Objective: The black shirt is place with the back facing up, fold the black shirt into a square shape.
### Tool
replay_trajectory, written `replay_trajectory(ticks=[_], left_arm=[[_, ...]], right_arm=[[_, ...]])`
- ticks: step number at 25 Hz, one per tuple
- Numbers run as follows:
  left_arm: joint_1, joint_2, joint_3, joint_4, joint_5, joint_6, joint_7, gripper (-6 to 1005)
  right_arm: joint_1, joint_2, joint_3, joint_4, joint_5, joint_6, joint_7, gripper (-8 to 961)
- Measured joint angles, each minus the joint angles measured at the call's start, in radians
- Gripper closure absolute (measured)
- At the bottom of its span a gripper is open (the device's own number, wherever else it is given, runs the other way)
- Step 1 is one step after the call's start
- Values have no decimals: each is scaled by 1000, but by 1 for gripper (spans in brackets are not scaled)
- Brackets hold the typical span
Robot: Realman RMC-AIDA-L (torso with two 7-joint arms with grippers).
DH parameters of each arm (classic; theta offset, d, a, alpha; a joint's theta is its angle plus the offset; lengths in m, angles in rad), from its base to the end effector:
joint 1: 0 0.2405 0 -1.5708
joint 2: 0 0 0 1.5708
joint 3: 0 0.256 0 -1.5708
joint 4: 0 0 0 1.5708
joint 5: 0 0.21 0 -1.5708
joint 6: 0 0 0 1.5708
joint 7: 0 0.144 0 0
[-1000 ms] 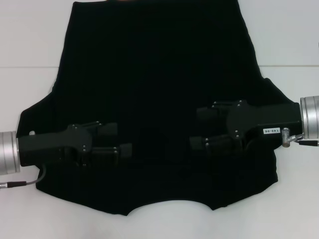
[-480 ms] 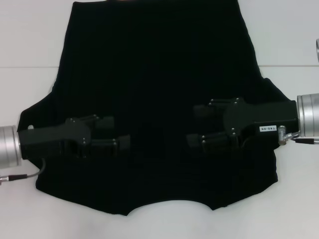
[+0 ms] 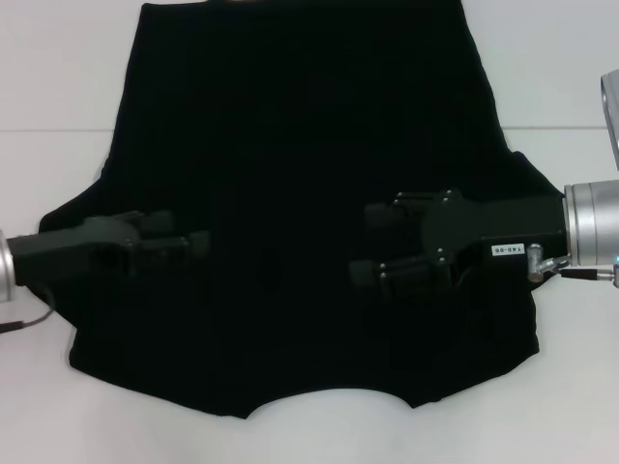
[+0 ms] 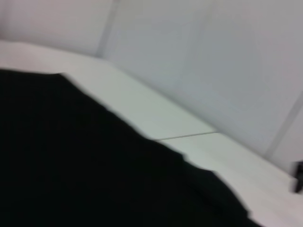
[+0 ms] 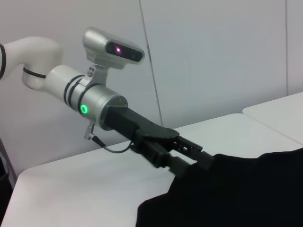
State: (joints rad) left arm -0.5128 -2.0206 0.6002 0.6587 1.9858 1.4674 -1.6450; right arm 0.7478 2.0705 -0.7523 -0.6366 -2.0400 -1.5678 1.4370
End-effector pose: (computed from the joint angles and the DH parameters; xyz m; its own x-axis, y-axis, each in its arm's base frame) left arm -0.2903 0.3472 0.0382 0.6112 0.5286 0.5890 0.7258 -0.6712 -0.1508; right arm 0.1888 0.3708 -0.0122 0.8689 -0.2291 -0.4388 -0.2816 -0.9578 -0.0574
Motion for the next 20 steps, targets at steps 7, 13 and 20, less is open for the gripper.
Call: replay_trajectory(ticks=[7, 13, 20], left_arm=[[0, 19, -79, 55, 121, -106, -218, 65], [1, 27, -102, 131, 211, -142, -430, 66], [-23, 34, -94, 146, 344, -175, -594, 65]], right_arm=[[6, 14, 0, 4, 2, -4, 0, 38], [19, 15, -7, 13, 3, -6, 0, 39], [24, 10, -43, 11, -20, -2, 26, 38]])
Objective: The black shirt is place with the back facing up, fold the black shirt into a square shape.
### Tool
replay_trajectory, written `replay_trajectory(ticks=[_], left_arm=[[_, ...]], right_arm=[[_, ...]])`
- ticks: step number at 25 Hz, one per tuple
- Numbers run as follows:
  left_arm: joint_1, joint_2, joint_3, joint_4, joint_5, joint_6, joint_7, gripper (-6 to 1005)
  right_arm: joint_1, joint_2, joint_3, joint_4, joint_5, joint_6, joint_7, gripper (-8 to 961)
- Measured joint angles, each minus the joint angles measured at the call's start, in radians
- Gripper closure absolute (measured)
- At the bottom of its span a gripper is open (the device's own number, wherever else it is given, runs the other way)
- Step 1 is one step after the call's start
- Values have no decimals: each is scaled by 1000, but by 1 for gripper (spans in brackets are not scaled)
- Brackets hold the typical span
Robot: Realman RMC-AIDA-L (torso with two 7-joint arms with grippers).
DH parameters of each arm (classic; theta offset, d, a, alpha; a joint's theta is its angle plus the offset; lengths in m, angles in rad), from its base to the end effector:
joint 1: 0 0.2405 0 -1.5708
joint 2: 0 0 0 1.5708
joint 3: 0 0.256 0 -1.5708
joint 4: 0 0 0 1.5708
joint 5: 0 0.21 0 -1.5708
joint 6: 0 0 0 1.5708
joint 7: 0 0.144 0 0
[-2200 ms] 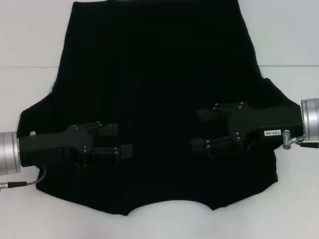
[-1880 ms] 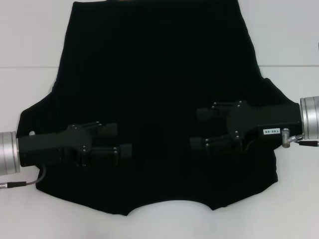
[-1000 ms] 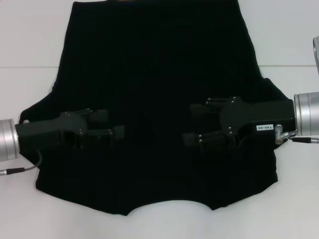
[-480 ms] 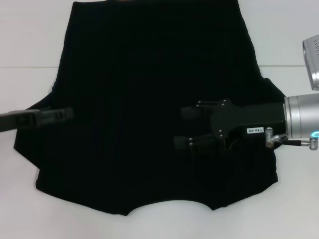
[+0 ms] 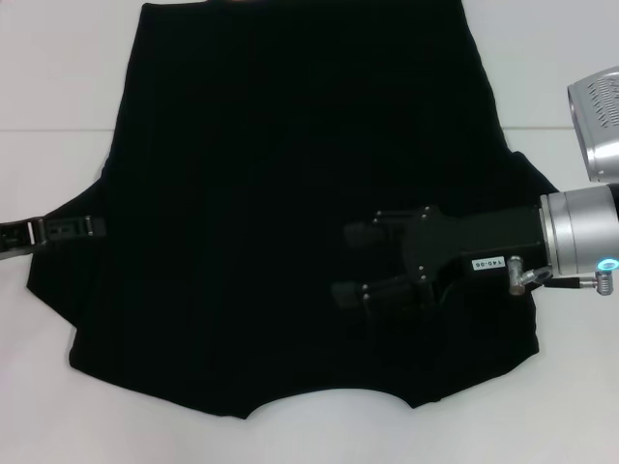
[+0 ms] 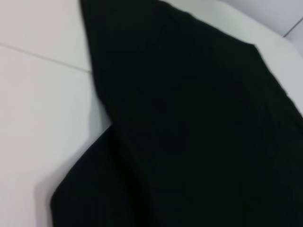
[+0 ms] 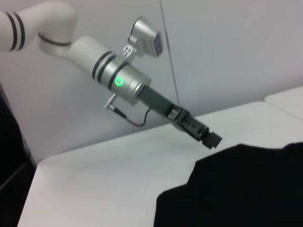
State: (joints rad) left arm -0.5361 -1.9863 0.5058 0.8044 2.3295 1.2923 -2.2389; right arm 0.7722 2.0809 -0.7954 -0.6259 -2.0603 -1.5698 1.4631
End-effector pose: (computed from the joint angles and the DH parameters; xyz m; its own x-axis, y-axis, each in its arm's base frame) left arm -0.3361 0.3660 0.0861 0.2696 0.7739 0.5731 0.9596 -0.1658 -0.2275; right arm 0.1802 0.3677 -0.0245 0.8852 -0.2408 -0.3980 -0.2650 -0.9642 -0.0059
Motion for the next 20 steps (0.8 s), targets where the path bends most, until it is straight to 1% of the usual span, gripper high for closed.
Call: replay_trajectory(ticks=[4, 12, 20], left_arm=[[-7, -1, 7, 4, 31, -33, -41, 65], [-17, 0, 10, 4, 160, -130, -149, 65], [-25, -7, 19, -3, 200, -168, -164, 66]], right_arm=[[-2, -7, -4, 0, 1, 1, 4, 38], [0, -8, -4, -5, 3, 0, 5, 39], [-1, -7, 2, -6, 5, 1, 5, 39]])
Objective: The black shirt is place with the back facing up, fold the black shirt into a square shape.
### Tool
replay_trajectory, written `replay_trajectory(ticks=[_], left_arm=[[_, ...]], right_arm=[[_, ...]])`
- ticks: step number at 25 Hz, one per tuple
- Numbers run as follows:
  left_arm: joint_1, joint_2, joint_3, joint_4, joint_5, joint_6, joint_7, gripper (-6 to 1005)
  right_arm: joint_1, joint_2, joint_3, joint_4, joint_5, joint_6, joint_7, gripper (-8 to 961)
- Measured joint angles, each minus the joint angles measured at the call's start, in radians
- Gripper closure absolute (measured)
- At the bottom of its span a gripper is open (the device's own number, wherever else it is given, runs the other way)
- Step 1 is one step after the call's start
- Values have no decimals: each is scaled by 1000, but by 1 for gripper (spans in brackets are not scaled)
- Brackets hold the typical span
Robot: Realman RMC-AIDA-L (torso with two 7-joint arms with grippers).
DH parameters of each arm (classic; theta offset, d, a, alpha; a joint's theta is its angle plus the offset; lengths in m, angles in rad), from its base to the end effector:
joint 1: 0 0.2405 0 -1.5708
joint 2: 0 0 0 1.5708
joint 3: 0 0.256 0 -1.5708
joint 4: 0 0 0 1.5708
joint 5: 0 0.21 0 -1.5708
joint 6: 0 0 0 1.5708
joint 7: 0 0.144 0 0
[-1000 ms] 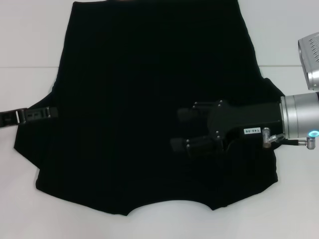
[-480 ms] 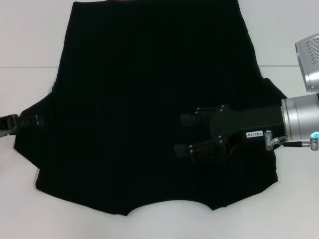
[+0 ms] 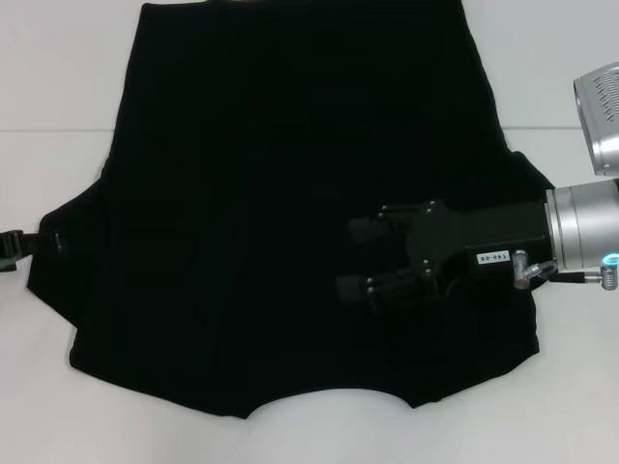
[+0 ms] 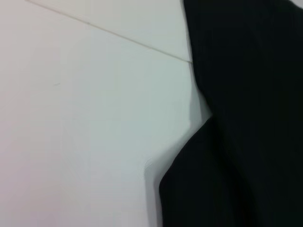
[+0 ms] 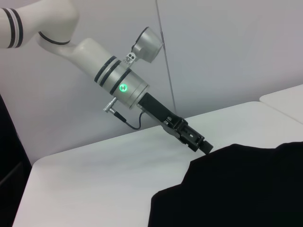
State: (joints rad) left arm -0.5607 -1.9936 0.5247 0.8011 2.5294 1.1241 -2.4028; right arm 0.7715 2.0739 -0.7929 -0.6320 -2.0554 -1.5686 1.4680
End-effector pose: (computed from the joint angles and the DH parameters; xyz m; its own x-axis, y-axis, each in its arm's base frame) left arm -0.3598 0.3741 0.0882 0.2024 0.7986 0.5667 0.9303 0.0239 -0.3659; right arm 0.1807 0.3702 -0.0203 0.8846 -0.2390 -0.4006 -0.2681 -0.9632 -0.0174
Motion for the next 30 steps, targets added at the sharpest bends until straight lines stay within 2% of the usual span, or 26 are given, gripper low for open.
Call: replay_trajectory(ticks=[5, 30], left_arm=[[-12, -9, 7, -8, 11, -8, 4, 65], [-15, -18, 29, -29, 27, -26, 1, 77]], right_arm=[[1, 2, 2, 0, 0, 3, 0, 38], [0, 7, 3, -2, 10, 12, 0, 39]])
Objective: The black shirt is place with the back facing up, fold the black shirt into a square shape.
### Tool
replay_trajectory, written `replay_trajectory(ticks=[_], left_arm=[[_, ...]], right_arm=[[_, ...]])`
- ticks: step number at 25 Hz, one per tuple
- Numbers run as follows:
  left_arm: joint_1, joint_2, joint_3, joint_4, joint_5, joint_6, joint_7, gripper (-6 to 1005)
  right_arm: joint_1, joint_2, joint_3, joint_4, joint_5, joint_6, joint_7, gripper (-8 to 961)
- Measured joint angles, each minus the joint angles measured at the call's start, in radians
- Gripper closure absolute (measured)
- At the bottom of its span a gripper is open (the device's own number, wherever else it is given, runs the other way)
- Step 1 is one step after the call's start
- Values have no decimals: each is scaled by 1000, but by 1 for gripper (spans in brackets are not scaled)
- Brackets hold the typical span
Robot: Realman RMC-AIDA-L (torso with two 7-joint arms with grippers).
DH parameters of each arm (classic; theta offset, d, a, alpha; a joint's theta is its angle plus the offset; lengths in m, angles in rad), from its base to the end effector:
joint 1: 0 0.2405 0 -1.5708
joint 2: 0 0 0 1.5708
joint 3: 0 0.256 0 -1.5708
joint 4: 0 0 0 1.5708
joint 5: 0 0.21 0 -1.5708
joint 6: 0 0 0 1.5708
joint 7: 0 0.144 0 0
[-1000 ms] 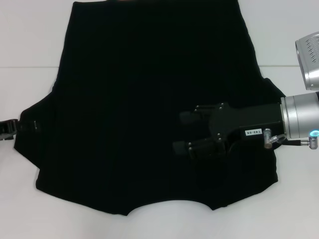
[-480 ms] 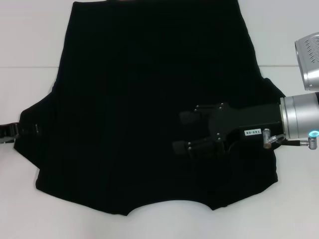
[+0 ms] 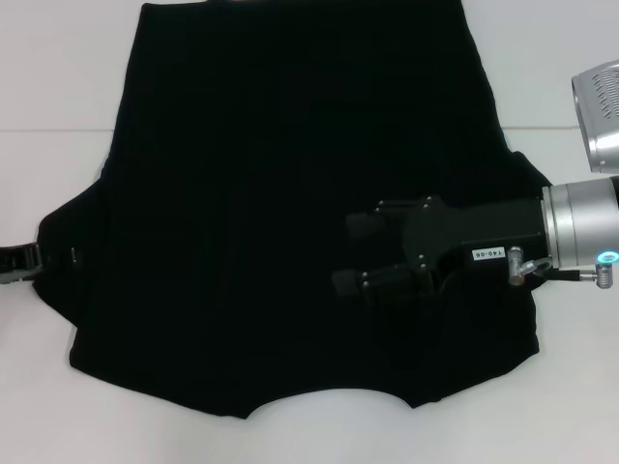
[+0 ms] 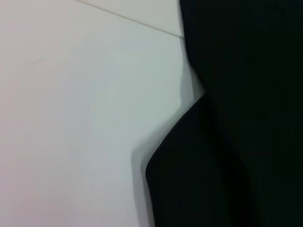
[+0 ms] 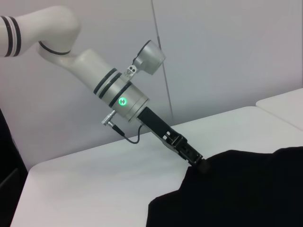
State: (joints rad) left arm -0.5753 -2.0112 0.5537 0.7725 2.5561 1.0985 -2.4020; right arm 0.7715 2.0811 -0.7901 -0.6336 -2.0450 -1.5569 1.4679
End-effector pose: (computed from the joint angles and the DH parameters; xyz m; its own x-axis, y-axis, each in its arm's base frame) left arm -0.3566 0.3756 0.0708 0.2160 0.8218 0.5273 0.9238 0.0029 -0.3830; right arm 0.1786 0.3713 -0.0219 0.8783 -0.2389 -0.4141 -0.2735 -0.9615 -0.0253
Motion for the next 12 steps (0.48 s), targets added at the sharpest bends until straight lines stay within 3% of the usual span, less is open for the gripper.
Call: replay_trajectory(ticks=[5, 12], left_arm=[[-2, 5, 14, -18, 11, -4, 0, 134], [-1, 1, 21, -11, 12, -14, -2, 583]], right_arm=[[0, -2, 0, 0, 3, 0, 0, 39], [0, -5, 0, -1, 5, -4, 0, 38]])
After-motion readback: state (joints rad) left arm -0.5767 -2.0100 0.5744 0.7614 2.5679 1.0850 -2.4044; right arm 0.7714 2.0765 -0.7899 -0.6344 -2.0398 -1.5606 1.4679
